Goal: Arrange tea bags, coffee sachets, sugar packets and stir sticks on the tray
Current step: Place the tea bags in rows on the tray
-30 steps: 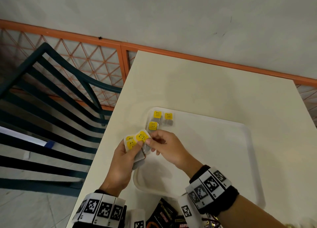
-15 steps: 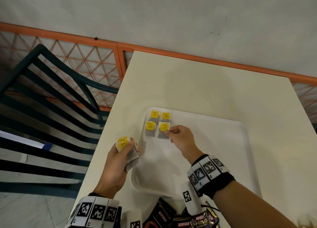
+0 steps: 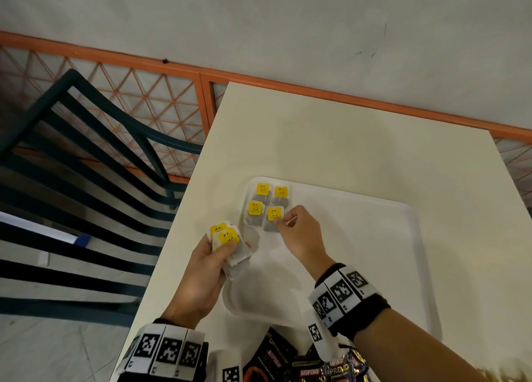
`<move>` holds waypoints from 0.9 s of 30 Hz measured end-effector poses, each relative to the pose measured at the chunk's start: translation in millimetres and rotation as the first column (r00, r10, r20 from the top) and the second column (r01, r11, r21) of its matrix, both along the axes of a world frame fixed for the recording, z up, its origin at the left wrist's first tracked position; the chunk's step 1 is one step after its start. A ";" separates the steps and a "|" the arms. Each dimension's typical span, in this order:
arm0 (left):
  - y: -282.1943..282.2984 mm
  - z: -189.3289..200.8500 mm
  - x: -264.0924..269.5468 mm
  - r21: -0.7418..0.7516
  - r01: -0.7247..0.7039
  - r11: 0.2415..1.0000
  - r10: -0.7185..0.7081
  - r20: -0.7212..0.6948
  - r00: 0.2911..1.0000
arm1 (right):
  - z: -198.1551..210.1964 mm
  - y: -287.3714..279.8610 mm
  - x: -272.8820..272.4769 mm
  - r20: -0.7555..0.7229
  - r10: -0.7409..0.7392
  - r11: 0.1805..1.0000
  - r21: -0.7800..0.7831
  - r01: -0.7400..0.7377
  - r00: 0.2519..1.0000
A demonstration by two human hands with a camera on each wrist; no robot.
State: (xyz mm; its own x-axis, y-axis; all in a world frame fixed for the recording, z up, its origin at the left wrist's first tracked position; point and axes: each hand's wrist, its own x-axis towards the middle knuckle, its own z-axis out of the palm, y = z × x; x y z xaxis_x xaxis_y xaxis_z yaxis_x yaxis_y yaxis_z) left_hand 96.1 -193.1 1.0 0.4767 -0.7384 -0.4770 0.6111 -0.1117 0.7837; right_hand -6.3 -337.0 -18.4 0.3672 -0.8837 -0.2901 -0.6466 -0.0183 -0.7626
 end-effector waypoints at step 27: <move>20.9 6.2 7.5 0.079 -0.114 0.990 0.122 -0.110 0.986 | 7.7 43.9 5.8 0.067 0.089 0.962 0.255 -0.104 0.994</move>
